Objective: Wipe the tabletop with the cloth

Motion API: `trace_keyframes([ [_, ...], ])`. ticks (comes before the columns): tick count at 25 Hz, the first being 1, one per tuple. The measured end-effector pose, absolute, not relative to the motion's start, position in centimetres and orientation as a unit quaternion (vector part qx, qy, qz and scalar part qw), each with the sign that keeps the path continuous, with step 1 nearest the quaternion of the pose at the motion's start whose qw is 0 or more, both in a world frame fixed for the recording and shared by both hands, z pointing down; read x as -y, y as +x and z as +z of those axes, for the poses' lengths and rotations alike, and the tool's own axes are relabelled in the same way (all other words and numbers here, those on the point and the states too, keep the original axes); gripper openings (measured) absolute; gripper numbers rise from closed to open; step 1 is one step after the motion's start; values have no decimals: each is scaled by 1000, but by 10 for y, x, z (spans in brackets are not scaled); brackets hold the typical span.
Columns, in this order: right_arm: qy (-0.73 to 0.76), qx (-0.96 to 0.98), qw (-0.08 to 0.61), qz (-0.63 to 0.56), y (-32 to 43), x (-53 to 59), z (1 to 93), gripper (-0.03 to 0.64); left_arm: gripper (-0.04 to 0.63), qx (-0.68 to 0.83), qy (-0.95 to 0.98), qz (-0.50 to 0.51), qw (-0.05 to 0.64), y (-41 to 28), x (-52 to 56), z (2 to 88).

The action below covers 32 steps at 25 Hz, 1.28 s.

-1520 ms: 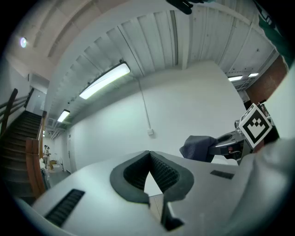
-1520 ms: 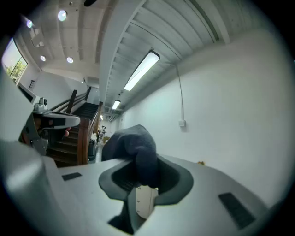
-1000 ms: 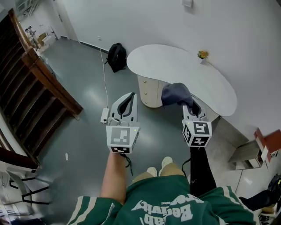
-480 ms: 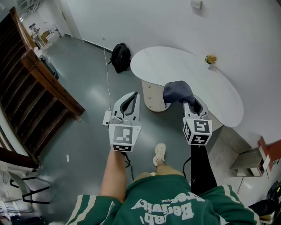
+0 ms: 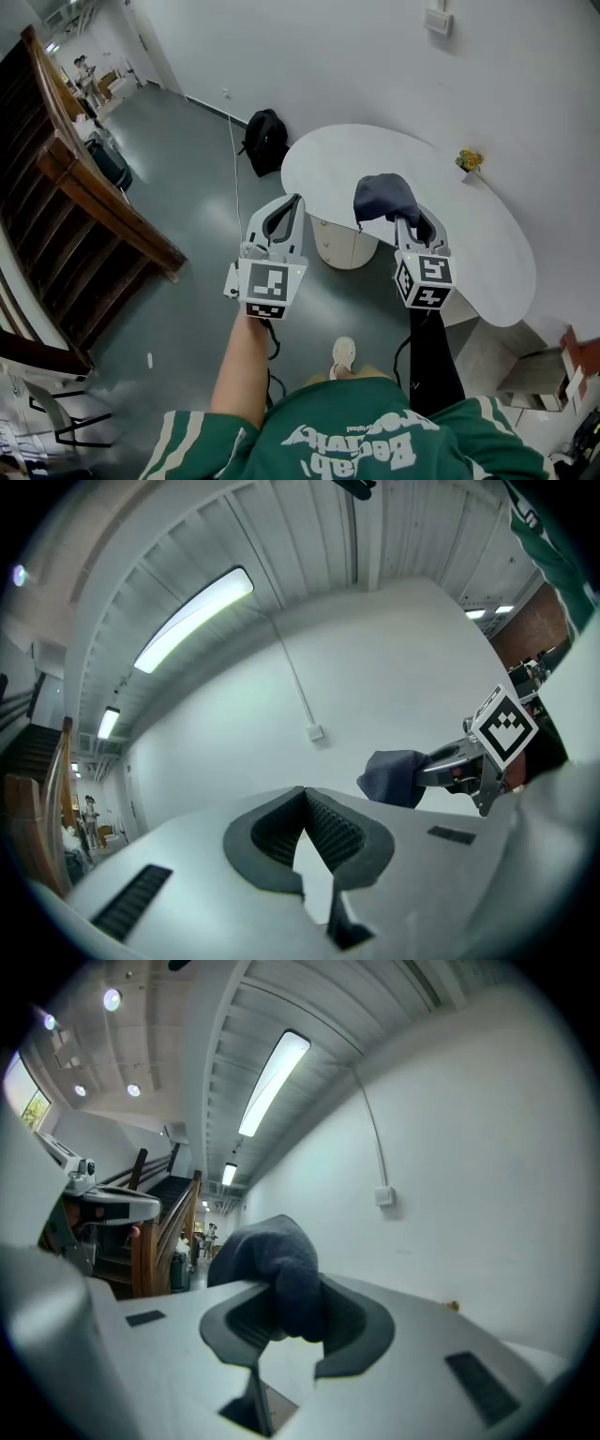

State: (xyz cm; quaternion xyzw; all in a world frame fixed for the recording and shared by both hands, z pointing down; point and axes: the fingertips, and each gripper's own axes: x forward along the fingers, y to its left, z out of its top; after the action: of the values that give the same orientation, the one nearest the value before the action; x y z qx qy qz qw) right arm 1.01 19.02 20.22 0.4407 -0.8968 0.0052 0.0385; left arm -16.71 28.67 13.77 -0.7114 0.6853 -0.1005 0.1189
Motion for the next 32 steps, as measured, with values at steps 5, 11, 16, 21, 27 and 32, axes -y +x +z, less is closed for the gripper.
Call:
trace_keyframes([
  [5,425,905,27,1,-4,-111,201,95,0,-694,-707,-82,110,-183,-210,133],
  [11,417,908,8,44,-26,-50,214,103,0,-690,-716,-75,73,-203,-151,147],
  [16,415,909,18,42,-49,-7,227,91,0,-694,-713,-75,68,-226,-106,157],
  [21,441,896,13,48,-71,37,240,91,0,-696,-712,-64,75,-255,-55,168],
  [27,469,880,17,69,-110,111,264,97,0,-680,-726,-67,79,-301,36,191],
  [32,496,863,51,81,-152,187,289,94,0,-636,-765,-75,60,-339,137,214],
])
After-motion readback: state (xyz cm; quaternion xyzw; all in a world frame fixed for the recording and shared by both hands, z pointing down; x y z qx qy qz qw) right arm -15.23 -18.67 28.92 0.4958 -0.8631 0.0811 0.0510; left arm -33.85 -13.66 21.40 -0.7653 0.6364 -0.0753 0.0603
